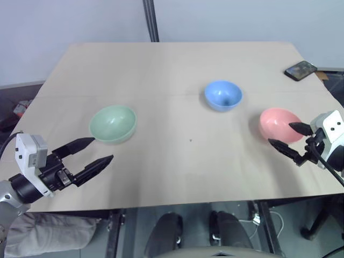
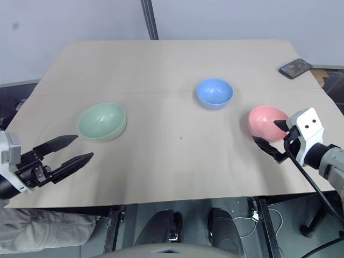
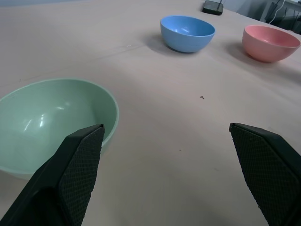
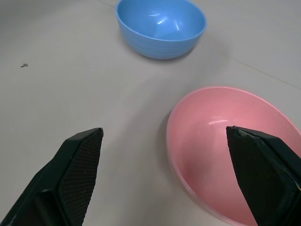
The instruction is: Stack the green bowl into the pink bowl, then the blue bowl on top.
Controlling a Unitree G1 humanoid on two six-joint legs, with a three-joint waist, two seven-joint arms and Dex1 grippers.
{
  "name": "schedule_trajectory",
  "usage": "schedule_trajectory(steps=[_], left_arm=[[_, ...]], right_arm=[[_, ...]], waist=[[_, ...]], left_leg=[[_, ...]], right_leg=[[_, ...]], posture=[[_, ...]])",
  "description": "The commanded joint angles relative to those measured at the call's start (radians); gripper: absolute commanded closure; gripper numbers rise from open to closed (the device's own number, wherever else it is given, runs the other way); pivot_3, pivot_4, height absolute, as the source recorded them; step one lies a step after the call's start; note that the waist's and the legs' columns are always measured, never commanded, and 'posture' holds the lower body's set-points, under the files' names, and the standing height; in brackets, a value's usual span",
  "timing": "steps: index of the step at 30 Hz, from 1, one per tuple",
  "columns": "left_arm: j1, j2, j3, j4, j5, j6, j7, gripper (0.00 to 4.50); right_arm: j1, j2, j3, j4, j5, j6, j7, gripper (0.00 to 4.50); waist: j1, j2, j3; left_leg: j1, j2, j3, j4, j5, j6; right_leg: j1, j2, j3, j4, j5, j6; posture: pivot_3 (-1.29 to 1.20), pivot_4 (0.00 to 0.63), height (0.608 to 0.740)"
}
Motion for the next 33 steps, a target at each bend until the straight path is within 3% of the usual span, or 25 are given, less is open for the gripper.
schedule_trajectory(steps=[1, 21, 24, 31, 33], left_arm=[[-0.031, 0.004, -0.016, -0.027, -0.003, -0.011, 0.009, 0.0], [-0.142, 0.0, -0.179, -0.113, -0.025, -0.025, -0.008, 0.0], [-0.16, 0.002, -0.198, -0.125, -0.015, -0.035, -0.016, 0.0], [-0.167, -0.016, -0.213, -0.148, -0.016, -0.032, 0.012, 0.0], [-0.165, -0.021, -0.219, -0.151, -0.012, -0.035, 0.017, 0.0]], right_arm=[[-0.01, 0.007, 0.022, -0.016, -0.011, -0.024, -0.021, 0.1], [-0.181, 0.11, 0.344, 0.057, -0.164, -0.002, -0.211, 0.1], [-0.213, 0.122, 0.402, 0.104, -0.2, 0.009, -0.224, 0.93], [-0.266, 0.133, 0.434, 0.185, -0.294, -0.024, -0.268, 4.23], [-0.278, 0.123, 0.448, 0.198, -0.323, -0.035, -0.268, 4.47]], waist=[[0.0, 0.0, 0.0], [0.0, 0.001, 0.001], [-0.001, 0.001, 0.001], [-0.001, 0.001, 0.001], [-0.001, 0.001, 0.001]], left_leg=[[0.0, 0.0, 0.0, 0.0, 0.0, 0.0], [0.0, 0.0, 0.0, 0.0, 0.002, -0.004], [0.0, 0.0, 0.001, 0.0, 0.002, -0.004], [0.0, 0.0, 0.001, 0.0, 0.003, -0.004], [0.0, 0.0, 0.001, 0.0, 0.003, -0.004]], right_leg=[[0.0, 0.0, 0.0, 0.0, 0.0, 0.0], [0.0, 0.002, 0.0, 0.0, 0.002, -0.003], [0.0, 0.003, 0.0, 0.0, 0.002, -0.003], [0.0, 0.006, 0.001, 0.0, 0.002, -0.003], [0.0, 0.006, 0.001, 0.0, 0.002, -0.003]], posture=[[0.0, 0.15, 0.74], [0.0, 0.15, 0.74], [0.0, 0.15, 0.74], [0.0, 0.15, 0.74], [0.0, 0.15, 0.74]])
